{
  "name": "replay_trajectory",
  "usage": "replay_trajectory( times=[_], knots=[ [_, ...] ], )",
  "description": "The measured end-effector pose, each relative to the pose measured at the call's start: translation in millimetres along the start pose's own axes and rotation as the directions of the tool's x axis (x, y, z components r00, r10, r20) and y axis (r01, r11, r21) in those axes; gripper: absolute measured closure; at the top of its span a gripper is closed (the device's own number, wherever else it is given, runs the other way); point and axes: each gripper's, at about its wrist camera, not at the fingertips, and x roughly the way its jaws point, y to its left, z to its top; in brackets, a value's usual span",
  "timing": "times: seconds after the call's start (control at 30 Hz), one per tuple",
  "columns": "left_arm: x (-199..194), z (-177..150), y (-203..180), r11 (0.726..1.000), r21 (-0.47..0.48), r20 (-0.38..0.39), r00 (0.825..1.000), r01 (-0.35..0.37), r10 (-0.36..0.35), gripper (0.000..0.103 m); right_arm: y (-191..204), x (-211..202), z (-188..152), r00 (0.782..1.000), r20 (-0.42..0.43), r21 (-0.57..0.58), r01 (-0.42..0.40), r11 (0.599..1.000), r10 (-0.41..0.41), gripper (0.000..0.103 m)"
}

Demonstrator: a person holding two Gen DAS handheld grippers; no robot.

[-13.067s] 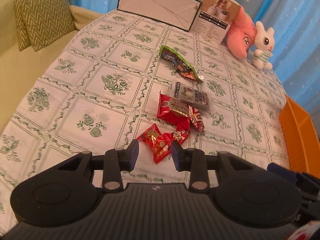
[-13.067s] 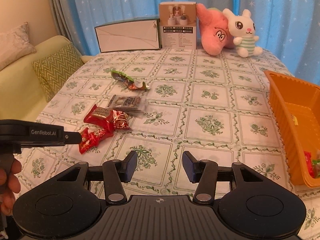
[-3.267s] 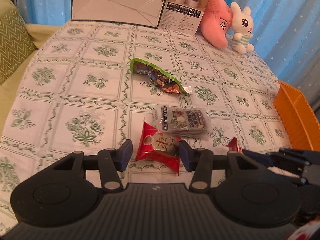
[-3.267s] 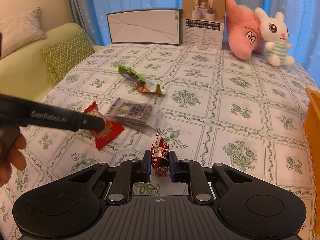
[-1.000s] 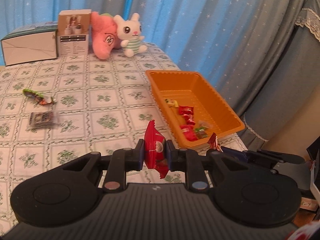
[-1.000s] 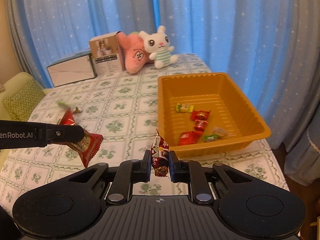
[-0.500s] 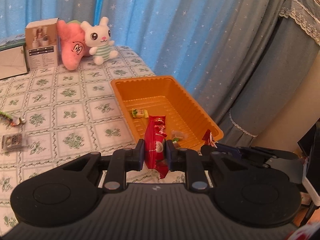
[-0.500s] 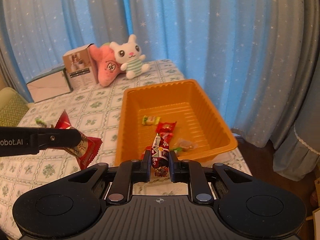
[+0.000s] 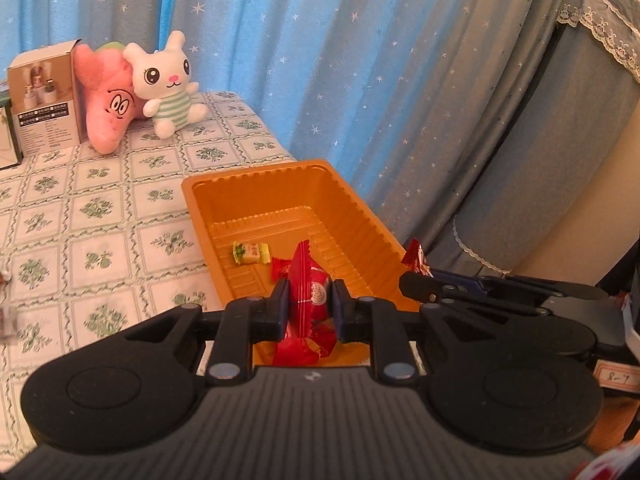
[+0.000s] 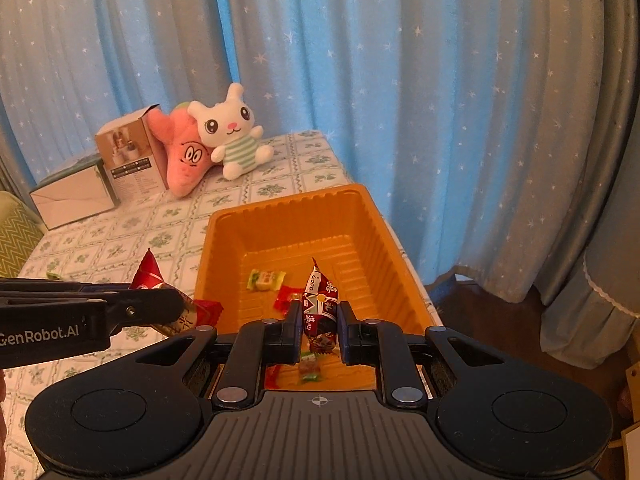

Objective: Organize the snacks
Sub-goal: 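Carry both red candies over the orange tray and open both tools to drop them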

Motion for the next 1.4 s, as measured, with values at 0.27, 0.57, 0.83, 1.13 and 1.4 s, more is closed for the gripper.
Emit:
replay_trajectory(
  times=[0.27,0.57,0.83,1.13,1.4],
  knots=[
    [28.4,12.2,4.5,1.0,-0.006,-0.021,1.0,-0.002,0.002,0.084,-10.1,18.5,9.1,1.0,-0.01,0.005,0.012,1.0,-0.012,0.085],
    [42.3,15.5,8.7,0.999,0.019,-0.037,0.999,-0.03,0.031,0.078,-12.8,23.4,9.2,1.0,-0.017,0.01,0.008,1.0,-0.008,0.085],
    [26.0,7.4,24.6,0.998,-0.012,-0.028,0.998,-0.062,0.061,0.078,-13.5,24.5,9.5,1.0,-0.023,0.015,0.002,1.0,-0.002,0.085],
    [12.1,-4.4,30.2,0.996,-0.006,-0.013,0.996,-0.09,0.09,0.078,-12.9,39.8,15.4,0.998,-0.053,0.055,-0.026,0.998,0.029,0.085],
    [1.6,-15.9,34.4,0.995,-0.013,-0.01,0.995,-0.097,0.097,0.078,-23.4,36.5,22.4,0.996,-0.006,0.156,-0.091,0.984,0.093,0.056]
  ],
)
